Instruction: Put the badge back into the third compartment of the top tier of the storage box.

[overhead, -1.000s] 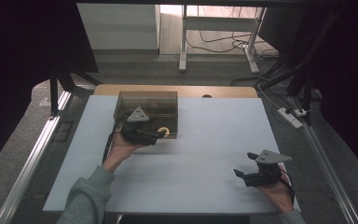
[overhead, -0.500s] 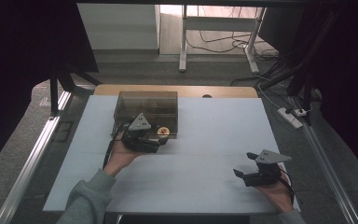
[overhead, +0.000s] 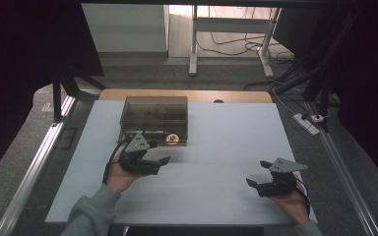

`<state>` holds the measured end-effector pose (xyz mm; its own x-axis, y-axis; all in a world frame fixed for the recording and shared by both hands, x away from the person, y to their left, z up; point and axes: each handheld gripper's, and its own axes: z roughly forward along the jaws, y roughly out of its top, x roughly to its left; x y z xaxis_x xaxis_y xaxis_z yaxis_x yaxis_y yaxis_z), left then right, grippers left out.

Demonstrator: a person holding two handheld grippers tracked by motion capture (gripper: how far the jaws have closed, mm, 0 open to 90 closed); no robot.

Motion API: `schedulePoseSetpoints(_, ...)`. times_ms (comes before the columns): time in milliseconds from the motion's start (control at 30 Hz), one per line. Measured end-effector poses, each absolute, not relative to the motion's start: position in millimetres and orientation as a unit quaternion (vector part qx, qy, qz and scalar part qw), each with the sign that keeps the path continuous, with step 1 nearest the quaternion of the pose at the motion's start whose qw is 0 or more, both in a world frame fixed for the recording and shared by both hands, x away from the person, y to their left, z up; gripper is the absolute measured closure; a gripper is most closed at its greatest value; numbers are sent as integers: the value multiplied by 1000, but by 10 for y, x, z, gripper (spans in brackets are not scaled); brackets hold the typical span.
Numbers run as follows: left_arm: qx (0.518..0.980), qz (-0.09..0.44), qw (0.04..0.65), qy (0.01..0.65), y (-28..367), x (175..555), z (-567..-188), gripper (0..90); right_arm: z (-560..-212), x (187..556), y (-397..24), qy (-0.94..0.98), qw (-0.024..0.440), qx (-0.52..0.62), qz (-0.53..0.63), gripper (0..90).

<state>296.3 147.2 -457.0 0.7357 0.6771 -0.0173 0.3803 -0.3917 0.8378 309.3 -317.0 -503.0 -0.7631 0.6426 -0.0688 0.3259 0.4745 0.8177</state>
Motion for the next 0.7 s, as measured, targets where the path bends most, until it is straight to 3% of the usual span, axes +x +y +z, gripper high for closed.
schedulePoseSetpoints(700, 806, 168, 411, 392, 2106, 2528, -5161, 244, -5050, 3101, -3154, 844, 185, 288, 413, 131)
